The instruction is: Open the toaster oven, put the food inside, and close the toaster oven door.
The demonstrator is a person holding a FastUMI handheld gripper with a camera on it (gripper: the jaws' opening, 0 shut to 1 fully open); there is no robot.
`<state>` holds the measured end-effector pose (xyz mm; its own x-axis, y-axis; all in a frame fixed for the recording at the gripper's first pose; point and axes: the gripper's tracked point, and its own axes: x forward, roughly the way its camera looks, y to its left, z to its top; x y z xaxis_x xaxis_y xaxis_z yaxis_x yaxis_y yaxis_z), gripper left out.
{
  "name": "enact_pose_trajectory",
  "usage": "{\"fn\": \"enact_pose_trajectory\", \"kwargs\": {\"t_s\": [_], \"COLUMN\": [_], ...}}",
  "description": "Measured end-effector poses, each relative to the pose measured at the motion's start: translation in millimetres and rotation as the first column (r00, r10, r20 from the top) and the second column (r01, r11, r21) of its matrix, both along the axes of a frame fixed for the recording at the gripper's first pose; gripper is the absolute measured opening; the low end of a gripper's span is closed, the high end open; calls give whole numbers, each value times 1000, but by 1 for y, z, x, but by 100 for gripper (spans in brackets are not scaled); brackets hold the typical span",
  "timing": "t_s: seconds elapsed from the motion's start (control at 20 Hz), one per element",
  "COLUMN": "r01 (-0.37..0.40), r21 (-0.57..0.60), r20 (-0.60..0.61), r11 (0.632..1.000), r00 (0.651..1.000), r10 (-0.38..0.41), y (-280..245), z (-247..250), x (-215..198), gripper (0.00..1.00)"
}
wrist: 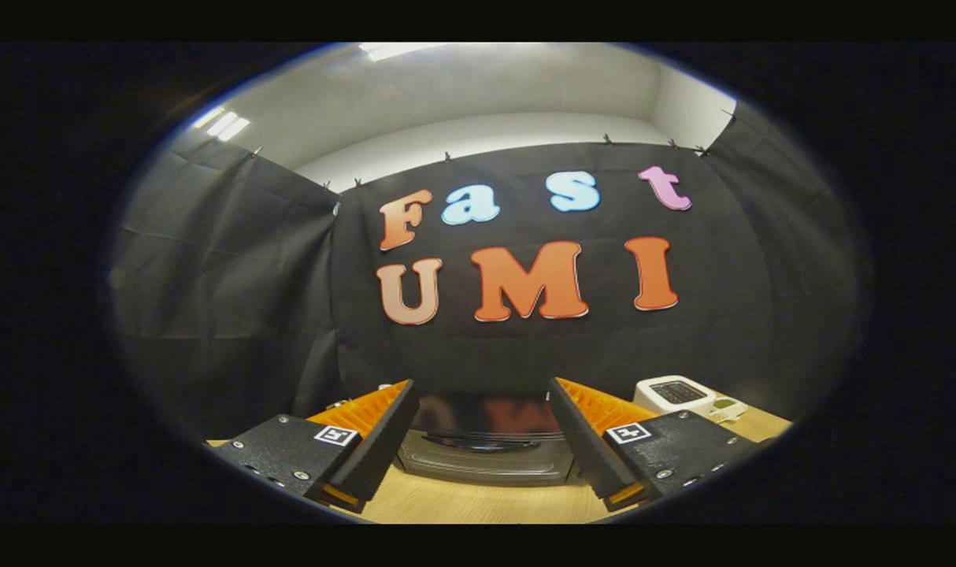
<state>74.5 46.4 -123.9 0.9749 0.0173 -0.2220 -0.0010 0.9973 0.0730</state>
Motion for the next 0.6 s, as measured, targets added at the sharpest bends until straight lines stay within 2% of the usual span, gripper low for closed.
{"fn": "enact_pose_trajectory", "kwargs": {"t_s": [0.35, 0.6], "r01": [14, 53], "r21": [-47, -77], "r20": [-157, -190], "r11": [999, 996], "r00": [987, 979], "r10": [-22, -67], "y": [13, 9], "z": [-80, -110], "x": [40, 62], "gripper": [99, 99]}}
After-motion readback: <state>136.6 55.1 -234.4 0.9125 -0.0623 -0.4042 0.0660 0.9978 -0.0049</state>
